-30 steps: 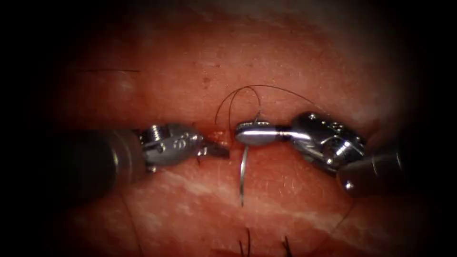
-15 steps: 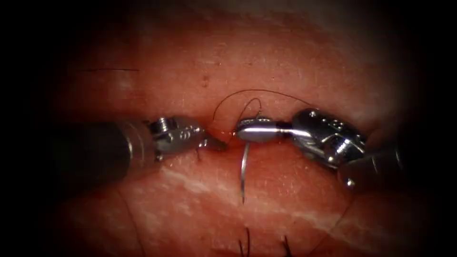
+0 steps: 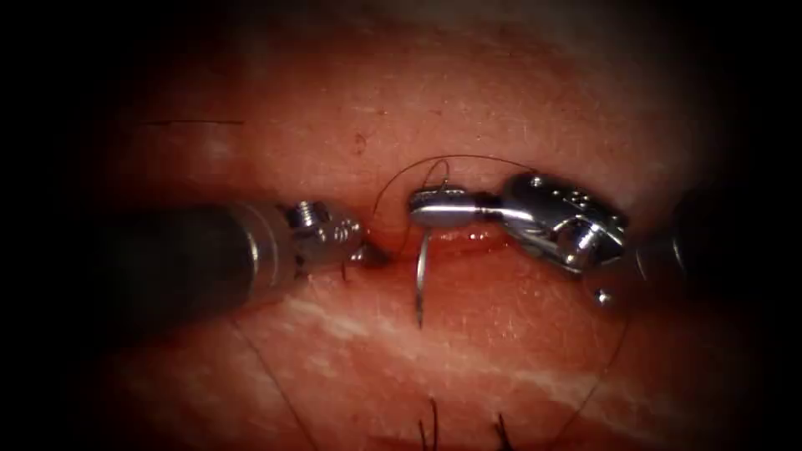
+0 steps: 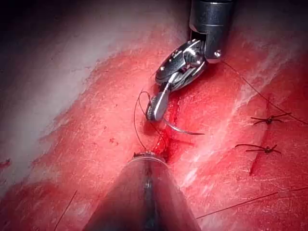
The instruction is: Wound Closure
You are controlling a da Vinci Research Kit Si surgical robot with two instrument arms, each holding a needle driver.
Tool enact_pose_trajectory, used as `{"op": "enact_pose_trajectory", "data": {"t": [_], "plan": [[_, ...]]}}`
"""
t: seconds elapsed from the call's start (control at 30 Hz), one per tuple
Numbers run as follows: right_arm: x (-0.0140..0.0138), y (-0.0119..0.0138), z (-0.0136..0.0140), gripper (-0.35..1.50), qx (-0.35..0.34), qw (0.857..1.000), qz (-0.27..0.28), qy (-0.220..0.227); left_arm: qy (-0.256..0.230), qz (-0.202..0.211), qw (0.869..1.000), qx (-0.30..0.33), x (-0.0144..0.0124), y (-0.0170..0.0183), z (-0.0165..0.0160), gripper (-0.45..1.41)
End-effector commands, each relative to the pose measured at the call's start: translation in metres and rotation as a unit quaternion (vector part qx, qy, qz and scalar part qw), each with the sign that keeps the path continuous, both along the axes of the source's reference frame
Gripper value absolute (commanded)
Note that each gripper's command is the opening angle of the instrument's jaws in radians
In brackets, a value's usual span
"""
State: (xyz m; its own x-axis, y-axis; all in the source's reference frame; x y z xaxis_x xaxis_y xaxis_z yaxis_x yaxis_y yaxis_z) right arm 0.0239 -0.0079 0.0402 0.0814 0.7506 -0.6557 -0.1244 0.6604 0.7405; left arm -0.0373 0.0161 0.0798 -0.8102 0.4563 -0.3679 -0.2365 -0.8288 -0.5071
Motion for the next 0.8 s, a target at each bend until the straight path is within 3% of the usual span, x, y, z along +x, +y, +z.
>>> {"op": "enact_pose_trajectory", "data": {"t": [0.03, 0.43, 0.67, 0.8], "plan": [[0.0007, -0.0010, 0.0007, -0.35, -0.003, 1.000, -0.003, -0.001, 0.003, 0.004, 1.000, 0.001, -0.0008, -0.0004, 0.0009, -0.45], [0.0014, -0.0003, 0.0013, -0.35, -0.038, 0.999, -0.006, -0.003, 0.020, 0.020, 1.000, 0.009, -0.0006, 0.0002, 0.0017, -0.45], [0.0022, 0.0016, 0.0030, -0.35, -0.090, 0.996, -0.005, -0.026, 0.015, 0.038, 0.999, 0.032, -0.0007, -0.0013, -0.0013, -0.45], [0.0028, 0.0013, 0.0036, -0.35, -0.115, 0.993, -0.010, -0.032, 0.013, 0.039, 0.999, 0.035, -0.0007, -0.0018, -0.0029, -0.45]]}}
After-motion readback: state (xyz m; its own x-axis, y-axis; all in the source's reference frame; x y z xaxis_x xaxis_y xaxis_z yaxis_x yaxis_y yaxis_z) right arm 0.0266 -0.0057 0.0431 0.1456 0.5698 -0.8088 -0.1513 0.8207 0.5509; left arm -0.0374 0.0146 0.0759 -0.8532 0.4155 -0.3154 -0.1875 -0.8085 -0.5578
